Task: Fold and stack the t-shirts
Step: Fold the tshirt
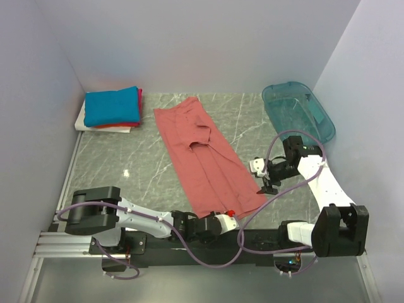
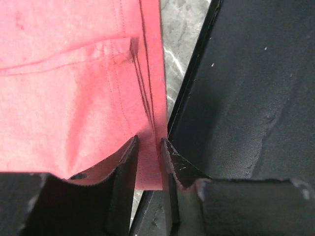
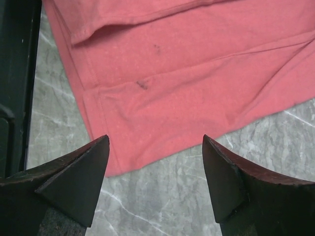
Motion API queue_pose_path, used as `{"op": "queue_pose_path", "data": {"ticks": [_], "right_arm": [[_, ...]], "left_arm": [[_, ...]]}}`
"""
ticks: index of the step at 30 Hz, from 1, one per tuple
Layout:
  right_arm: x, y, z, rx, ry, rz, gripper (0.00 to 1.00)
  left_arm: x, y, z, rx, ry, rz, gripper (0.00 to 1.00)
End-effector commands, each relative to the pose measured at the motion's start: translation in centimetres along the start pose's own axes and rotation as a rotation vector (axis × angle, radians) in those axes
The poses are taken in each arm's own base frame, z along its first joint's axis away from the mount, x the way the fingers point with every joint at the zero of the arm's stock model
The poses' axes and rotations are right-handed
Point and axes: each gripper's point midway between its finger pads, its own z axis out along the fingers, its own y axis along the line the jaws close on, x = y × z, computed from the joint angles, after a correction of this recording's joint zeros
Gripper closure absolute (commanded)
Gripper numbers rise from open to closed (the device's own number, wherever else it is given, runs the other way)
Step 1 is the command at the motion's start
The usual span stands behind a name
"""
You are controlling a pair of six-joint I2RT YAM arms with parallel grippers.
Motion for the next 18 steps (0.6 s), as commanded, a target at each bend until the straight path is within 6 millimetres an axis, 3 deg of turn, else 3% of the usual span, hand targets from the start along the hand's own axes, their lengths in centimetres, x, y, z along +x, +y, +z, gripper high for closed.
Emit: {"op": "queue_pose_path", "data": {"ticks": [1, 6, 10, 18], "right_arm": [[0.7, 0.9, 0.0, -0.043, 0.025, -0.028, 0.18], [1.8, 1.8, 0.4, -0.080, 0.056, -0.042, 0.19], [3.2, 2.0, 0.7, -0.076, 0.105, -0.059, 0.19], [4.9, 4.0, 1.8, -0.130, 0.123, -0.089, 0.22]], "left_arm": [[-0.1, 0.0, -0.4, -0.019, -0.001, -0.023, 0.70], [0.0, -0.6, 0.0, -0.002, 0.011, -0.040, 0.68], [1.5, -0.4, 0.8, -0.038, 0.073, -0.050, 0.71], [0.6, 0.5, -0.1, -0.073, -0.005, -0.110, 0.94]]}}
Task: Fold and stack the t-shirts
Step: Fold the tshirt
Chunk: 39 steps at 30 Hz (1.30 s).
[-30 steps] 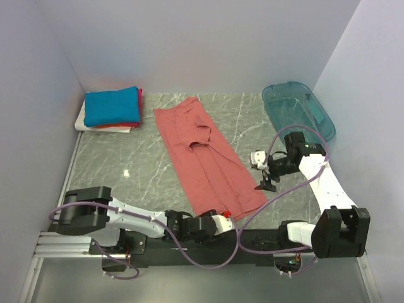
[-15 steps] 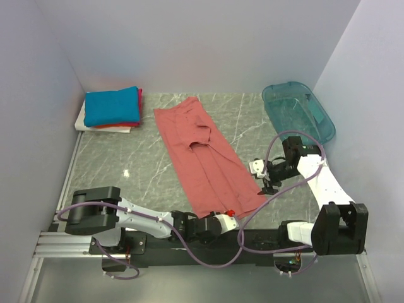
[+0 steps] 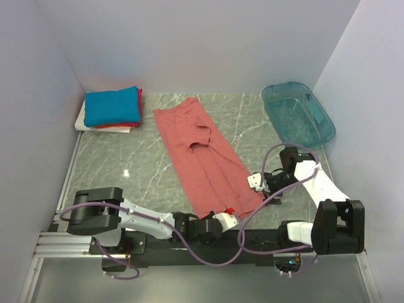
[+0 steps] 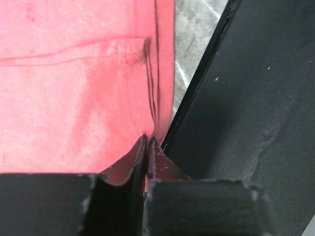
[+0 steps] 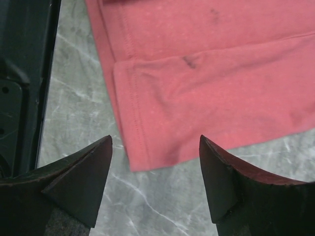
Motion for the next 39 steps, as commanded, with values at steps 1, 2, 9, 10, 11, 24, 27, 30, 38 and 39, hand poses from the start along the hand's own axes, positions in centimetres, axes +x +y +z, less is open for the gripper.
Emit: {"op": "queue_pose_path", "data": {"ticks": [1, 2, 9, 10, 11, 24, 27, 30, 38, 39], "right_arm": [[0.6, 0.2, 0.3, 0.003, 0.019, -0.061, 0.23], [0.8, 0.6, 0.6, -0.008, 0.026, -0.066, 0.23], [2.1, 0.3, 1.9, 0.003, 0.139, -0.150, 0.28], [2.3, 0.4, 2.2, -0.009, 0.167, -0.170, 0.29], [2.5, 0.6, 2.5, -0.010, 0.180, -0.178, 0.29], [3.7, 1.0, 5.0, -0.010, 0.289, -0.262, 0.51], [3.9, 0.6, 5.2, 0.007, 0.294, -0.258, 0.71], [3.6, 0.1, 5.2, 0.033, 0.284, -0.252, 0.89], [-1.8, -2.5, 3.0, 0.102, 0.137, -0.191, 1.00], [-2.3, -3.1, 2.8, 0.114, 0.123, -0.157, 1.00]], "left_arm": [[0.2, 0.7, -0.8, -0.019, -0.022, -0.042, 0.96], [0.1, 0.6, -1.0, -0.010, -0.031, -0.046, 0.99], [-0.4, 0.4, -1.5, 0.016, -0.082, -0.086, 0.99], [-0.9, 0.3, -1.7, 0.023, -0.101, -0.098, 0.99], [-1.1, 0.2, -1.8, 0.028, -0.111, -0.104, 0.99], [-1.8, 1.0, -2.9, 0.053, -0.186, -0.187, 0.99], [-1.7, 1.2, -3.1, 0.058, -0.192, -0.203, 0.99], [-1.6, 1.8, -3.2, 0.065, -0.205, -0.253, 0.99], [-3.2, 5.8, -5.0, 0.036, -0.345, -0.401, 0.99], [-3.9, 7.3, -5.6, 0.010, -0.381, -0.443, 0.99]]}}
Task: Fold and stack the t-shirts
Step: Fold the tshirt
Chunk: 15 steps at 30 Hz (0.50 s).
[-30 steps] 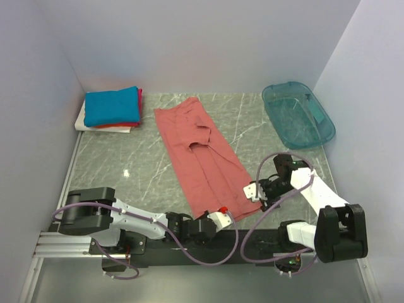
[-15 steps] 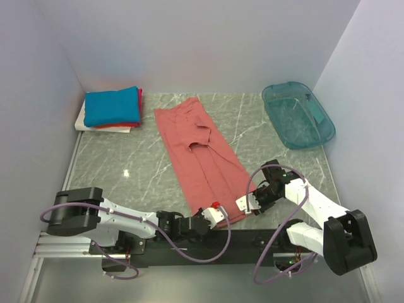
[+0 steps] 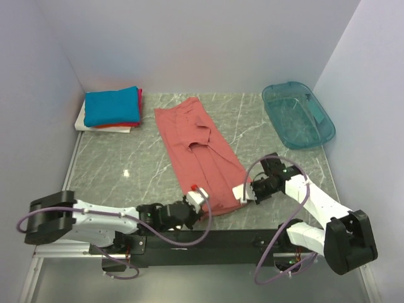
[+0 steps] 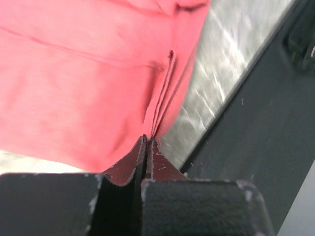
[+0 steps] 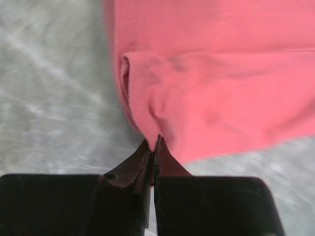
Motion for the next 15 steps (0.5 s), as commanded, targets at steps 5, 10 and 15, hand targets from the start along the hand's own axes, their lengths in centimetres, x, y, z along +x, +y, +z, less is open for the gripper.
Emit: {"op": "queue_pose_path", "data": {"ticks": [5, 10, 15], "right_arm": [[-3.4, -9.5, -3.6, 0.147, -0.094, 0.139, 1.00], [-4.3, -16.7, -3.7, 0.242, -0.123, 0.270, 1.00], [-5.1, -24.0, -2.5, 0.301, -0.127, 0.371, 1.00]], "left_arm": [[-5.9, 5.3, -1.6, -0.049, -0.248, -0.234, 0.99], [-7.9, 10.9, -1.7, -0.174, -0.328, -0.283, 0.99], [-10.3, 16.3, -1.6, -0.286, -0.378, -0.320, 0.99]]}}
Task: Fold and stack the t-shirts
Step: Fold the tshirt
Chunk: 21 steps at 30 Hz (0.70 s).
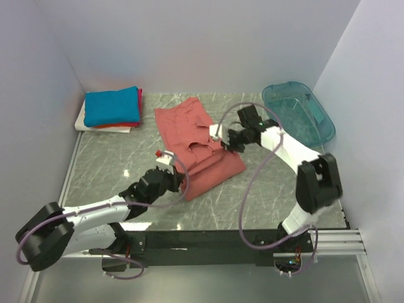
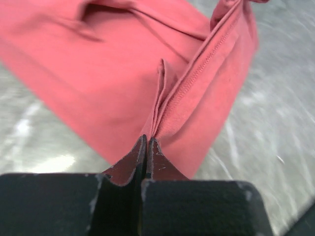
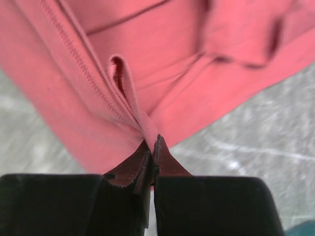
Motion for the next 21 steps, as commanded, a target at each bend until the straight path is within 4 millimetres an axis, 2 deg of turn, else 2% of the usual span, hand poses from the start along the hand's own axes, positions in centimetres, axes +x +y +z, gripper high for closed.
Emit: {"op": "queue_pose_path", "data": {"ticks": [1, 2, 3, 7, 9, 11, 15, 21], "right_arm": [[-2.3, -4.5, 1.3, 0.095, -0.015, 0.094, 1.00], [-2.4, -5.8, 2.1, 0.099, -0.012, 0.103, 1.00], [-2.5, -6.4, 2.4, 0.104, -0.006, 0.122, 1.00], [-1.9, -9.3, 3.7, 0.158, 0.030, 0.153, 1.00], [-1.3, -9.8, 4.6, 0.160, 0.046, 0.174, 1.00], [-1.0, -10.6, 5.0, 0.176, 0.058, 0.188, 1.00], [-0.8, -11.4, 5.6, 0.196, 0.062, 0.208, 1.00], [-0.9, -13.2, 6.3, 0.239, 0.055, 0.240, 1.00]], "left_arm": [[-4.0, 1.2, 1.8, -0.009, -0.087, -0.028, 0.99], [-4.8, 1.6, 2.1, -0.014, -0.100, -0.034, 0.99], [-5.5, 3.0, 2.5, -0.047, -0.110, -0.046, 0.99], [-6.3, 5.4, 3.5, -0.083, -0.110, -0.041, 0.99], [-7.0, 6.5, 4.2, -0.099, -0.111, -0.037, 0.99], [-7.6, 6.4, 4.8, -0.080, -0.108, -0.030, 0.99], [-7.3, 7.2, 6.3, -0.082, -0.061, -0.014, 0.99], [-7.9, 8.1, 7.0, -0.094, -0.060, -0.017, 0.99]]}}
